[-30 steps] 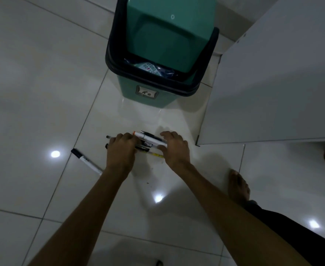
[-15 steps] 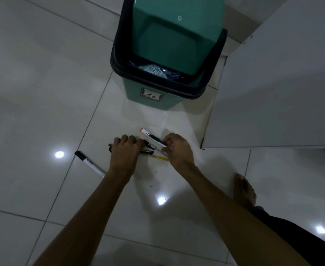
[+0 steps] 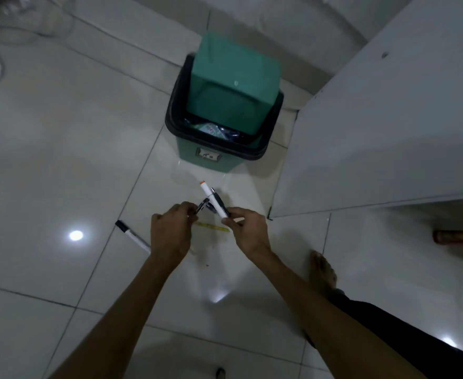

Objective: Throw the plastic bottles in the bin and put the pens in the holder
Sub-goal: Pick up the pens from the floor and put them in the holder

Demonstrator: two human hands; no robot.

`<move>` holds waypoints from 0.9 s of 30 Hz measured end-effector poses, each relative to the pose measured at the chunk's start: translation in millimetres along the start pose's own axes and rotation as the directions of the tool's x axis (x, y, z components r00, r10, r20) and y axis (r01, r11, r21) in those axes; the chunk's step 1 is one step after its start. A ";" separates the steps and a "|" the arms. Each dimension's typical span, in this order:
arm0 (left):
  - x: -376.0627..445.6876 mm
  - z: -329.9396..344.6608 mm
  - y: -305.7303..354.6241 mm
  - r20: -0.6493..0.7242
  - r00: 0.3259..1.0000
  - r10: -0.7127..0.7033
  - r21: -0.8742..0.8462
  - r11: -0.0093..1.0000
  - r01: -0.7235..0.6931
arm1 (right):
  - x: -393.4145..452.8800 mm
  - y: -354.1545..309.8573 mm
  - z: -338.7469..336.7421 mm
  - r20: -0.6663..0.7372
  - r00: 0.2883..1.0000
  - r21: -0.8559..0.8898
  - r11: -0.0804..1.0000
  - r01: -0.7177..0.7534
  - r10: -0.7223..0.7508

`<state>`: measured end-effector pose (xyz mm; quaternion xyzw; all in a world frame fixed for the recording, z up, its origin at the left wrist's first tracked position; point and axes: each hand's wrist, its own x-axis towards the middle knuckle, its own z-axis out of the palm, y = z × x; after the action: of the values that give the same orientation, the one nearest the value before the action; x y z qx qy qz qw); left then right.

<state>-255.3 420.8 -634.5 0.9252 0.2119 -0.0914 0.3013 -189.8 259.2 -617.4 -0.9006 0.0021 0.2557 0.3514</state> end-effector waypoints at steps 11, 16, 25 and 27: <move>-89.4 -158.3 98.3 -0.014 0.993 -0.113 -0.752 0.656 0.064 | -136.4 -123.4 -93.5 0.017 0.996 0.354 0.932 0.077 -0.089; -132.8 -229.5 143.9 -0.070 0.994 -0.089 -0.812 0.584 -0.005 | -187.3 -167.7 -139.5 -0.044 0.989 0.410 0.900 0.149 -0.143; -195.7 -341.2 232.9 -0.253 0.966 0.056 -0.785 0.571 -0.239 | -267.2 -252.4 -242.7 -0.123 0.936 0.436 0.829 0.349 -0.329; -205.6 -369.3 255.9 -0.289 0.953 0.091 -0.775 0.561 -0.289 | -283.5 -273.4 -268.5 -0.159 0.912 0.430 0.805 0.408 -0.377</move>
<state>-309.2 385.3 -144.6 0.7069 0.1598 0.1495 0.6726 -262.8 245.0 -146.5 -0.7819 -0.1130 0.1398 0.5969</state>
